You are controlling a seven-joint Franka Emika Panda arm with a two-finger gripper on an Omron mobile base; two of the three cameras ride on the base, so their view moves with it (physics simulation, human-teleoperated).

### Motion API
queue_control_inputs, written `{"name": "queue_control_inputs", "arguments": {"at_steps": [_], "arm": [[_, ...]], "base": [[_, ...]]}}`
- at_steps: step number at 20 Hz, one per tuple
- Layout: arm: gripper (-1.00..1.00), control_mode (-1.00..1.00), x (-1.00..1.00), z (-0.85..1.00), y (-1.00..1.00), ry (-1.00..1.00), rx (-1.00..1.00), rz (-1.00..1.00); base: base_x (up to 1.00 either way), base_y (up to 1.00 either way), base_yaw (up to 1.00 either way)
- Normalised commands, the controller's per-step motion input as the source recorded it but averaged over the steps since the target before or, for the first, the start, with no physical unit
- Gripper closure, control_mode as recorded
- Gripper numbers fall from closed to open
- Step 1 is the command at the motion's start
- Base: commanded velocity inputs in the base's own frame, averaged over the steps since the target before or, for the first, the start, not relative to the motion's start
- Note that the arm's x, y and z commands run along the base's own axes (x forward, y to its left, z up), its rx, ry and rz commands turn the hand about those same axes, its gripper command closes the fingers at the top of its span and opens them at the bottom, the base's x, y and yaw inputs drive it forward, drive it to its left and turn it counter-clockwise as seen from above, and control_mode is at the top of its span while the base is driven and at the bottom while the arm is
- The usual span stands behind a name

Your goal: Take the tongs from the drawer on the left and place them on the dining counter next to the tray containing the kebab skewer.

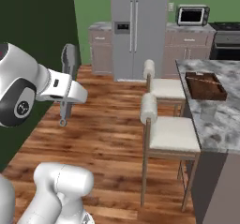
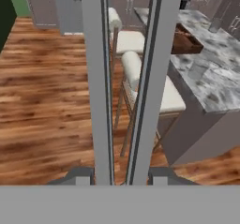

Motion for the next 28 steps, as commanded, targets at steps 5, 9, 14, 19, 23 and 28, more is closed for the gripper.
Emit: {"name": "queue_control_inputs", "arguments": {"at_steps": [5, 9, 14, 19, 23, 28], "arm": [[1.00, 1.00, 0.00, 0.00, 0.00, 0.00, 0.00, 0.00], [1.00, 1.00, 0.00, 0.00, 0.00, 0.00, 0.00, 0.00], [1.00, 1.00, 0.00, 0.00, 0.00, 0.00, 0.00, 0.00], [1.00, 1.00, 0.00, 0.00, 0.00, 0.00, 0.00, 0.00], [1.00, 1.00, 0.00, 0.00, 0.00, 0.00, 0.00, 0.00], [1.00, 1.00, 0.00, 0.00, 0.00, 0.00, 0.00, 0.00]], "base": [[0.45, 0.98, -0.56], [0.59, 0.94, -0.54], [0.65, 0.82, -0.52], [0.63, 0.66, -0.53], [0.52, 0.54, -0.54], [0.44, 0.52, -0.56]]}}
